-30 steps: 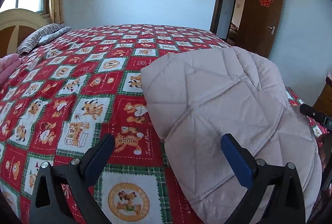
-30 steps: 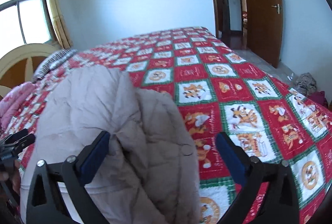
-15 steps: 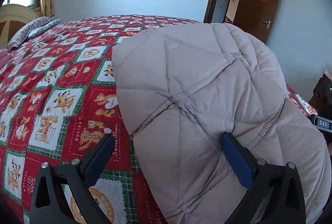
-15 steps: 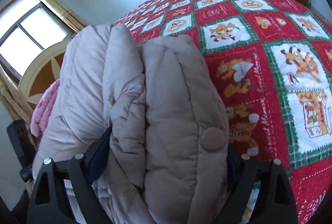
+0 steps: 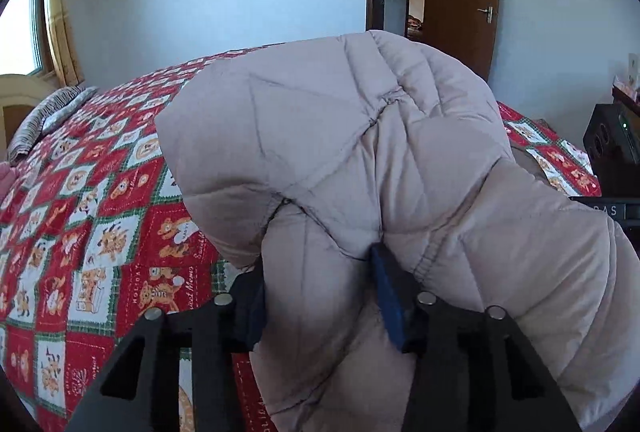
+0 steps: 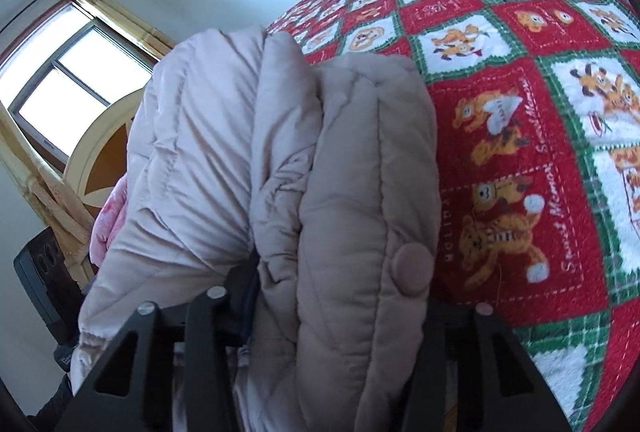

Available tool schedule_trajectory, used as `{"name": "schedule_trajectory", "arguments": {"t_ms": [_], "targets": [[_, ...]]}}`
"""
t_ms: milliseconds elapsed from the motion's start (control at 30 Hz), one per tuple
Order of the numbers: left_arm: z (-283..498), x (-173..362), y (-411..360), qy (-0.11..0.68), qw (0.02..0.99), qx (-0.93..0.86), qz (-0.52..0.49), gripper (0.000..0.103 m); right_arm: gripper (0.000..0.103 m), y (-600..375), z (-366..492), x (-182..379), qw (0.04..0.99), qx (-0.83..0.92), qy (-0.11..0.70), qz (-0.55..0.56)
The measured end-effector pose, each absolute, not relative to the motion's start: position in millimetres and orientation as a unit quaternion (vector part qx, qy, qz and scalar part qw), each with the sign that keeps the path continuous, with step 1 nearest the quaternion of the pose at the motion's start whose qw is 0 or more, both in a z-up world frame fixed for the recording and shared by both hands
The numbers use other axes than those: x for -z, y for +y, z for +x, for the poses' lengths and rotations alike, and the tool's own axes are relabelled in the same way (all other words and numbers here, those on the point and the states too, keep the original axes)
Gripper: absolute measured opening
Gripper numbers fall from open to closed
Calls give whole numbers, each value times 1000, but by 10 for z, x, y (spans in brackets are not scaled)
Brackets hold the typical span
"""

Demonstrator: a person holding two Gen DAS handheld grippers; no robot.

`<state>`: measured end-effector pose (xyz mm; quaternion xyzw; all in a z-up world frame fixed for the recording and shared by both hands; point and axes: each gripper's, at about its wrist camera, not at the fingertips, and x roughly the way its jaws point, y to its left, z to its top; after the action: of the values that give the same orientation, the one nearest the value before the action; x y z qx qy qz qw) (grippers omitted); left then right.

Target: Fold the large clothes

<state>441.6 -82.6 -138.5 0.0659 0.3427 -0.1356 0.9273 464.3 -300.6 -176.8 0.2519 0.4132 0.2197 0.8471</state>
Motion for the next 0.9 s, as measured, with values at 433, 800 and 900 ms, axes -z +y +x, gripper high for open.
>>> {"name": "schedule_trajectory", "arguments": {"t_ms": [433, 800, 900], "targets": [[4165, 1077, -548, 322, 937, 104, 86, 18, 34, -2661, 4421, 1568, 867, -209, 398, 215], [3819, 823, -39, 297, 949, 67, 83, 17, 31, -2012, 4382, 1447, 867, -240, 400, 177], [3712, 751, 149, 289, 953, 55, 76, 17, 31, -1859, 4392, 1421, 865, -251, 400, 172]]}}
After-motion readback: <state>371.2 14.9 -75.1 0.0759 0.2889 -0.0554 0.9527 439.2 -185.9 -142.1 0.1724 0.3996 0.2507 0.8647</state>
